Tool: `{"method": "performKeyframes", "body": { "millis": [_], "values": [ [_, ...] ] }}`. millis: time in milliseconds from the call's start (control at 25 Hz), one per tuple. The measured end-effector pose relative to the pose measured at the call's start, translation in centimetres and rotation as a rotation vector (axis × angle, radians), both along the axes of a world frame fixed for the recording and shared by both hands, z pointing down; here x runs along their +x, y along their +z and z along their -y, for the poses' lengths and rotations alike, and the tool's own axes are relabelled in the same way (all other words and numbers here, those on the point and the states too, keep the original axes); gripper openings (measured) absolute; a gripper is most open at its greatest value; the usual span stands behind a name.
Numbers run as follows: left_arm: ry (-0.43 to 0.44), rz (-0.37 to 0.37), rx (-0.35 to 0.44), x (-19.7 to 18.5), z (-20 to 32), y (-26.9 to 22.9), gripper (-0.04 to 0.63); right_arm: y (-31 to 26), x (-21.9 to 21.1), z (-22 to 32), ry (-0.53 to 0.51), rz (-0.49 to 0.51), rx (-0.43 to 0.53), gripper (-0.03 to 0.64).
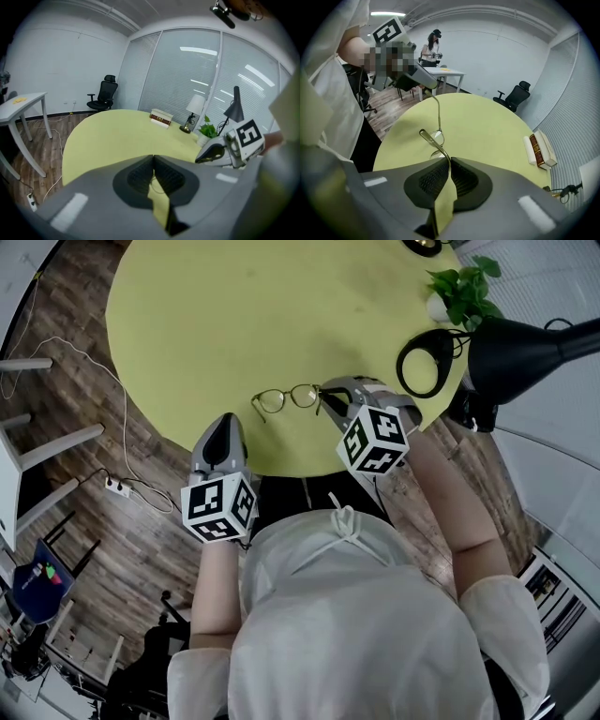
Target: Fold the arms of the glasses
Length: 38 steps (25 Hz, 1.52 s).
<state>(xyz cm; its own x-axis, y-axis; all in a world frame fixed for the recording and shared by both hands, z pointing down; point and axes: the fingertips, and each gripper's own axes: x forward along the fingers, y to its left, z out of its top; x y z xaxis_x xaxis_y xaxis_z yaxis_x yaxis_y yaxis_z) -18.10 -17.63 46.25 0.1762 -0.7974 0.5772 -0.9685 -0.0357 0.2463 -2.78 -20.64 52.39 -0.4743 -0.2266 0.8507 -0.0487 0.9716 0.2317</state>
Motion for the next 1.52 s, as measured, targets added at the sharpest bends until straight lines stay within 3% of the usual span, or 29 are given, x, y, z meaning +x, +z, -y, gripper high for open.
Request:
{"method": "performKeyframes", "body": {
  "millis": [160, 240, 360, 440, 480, 640, 760, 1000, 1200, 1520],
  "values": [
    [0.018, -0.004, 0.01, 0.1, 0.7, -0.1, 0.006, -0.2, -0.4, -0.2, -0.045, -0.01, 0.019, 0.015],
    [0.075, 0.015, 0.021, 0.6, 1.1, 0.0, 0.006, -0.1, -0.4, -0.3, -0.075, -0.025, 0.037, 0.015],
    [0.303, 0.142, 0.056, 1.9, 1.1, 0.5, 0.015, -0.1, -0.4, -0.3, -0.093, -0.03, 0.035, 0.015],
    [0.489, 0.258, 0.061, 2.4, 0.5, 1.4, 0.185, -0.4, -0.6, -0.2, -0.097, -0.028, 0.031, 0.015],
    [0.568, 0.309, 0.06, 2.3, 0.2, 1.8, 0.204, -0.5, -0.6, -0.1, -0.101, -0.029, 0.033, 0.015],
    [0.809, 0.451, 0.074, 2.5, 0.0, 2.3, 0.196, -0.5, -0.6, -0.1, -0.116, -0.034, 0.025, 0.015],
    [0.928, 0.501, 0.09, 3.2, 0.1, 2.5, 0.146, -0.5, -0.5, -0.1, -0.119, -0.032, 0.016, 0.015],
    [1.08, 0.55, 0.093, 5.2, -0.1, 3.6, 0.103, -0.4, -0.4, -0.3, -0.113, -0.03, -0.002, 0.015],
    [1.088, 0.574, 0.112, 5.7, 0.1, 3.7, 0.035, -0.3, -0.3, -0.3, -0.104, -0.027, -0.006, 0.015],
    [1.147, 0.567, 0.114, 6.6, -0.4, 3.7, 0.02, -0.7, -0.4, -0.3, -0.1, -0.02, -0.006, 0.015]
  ]
}}
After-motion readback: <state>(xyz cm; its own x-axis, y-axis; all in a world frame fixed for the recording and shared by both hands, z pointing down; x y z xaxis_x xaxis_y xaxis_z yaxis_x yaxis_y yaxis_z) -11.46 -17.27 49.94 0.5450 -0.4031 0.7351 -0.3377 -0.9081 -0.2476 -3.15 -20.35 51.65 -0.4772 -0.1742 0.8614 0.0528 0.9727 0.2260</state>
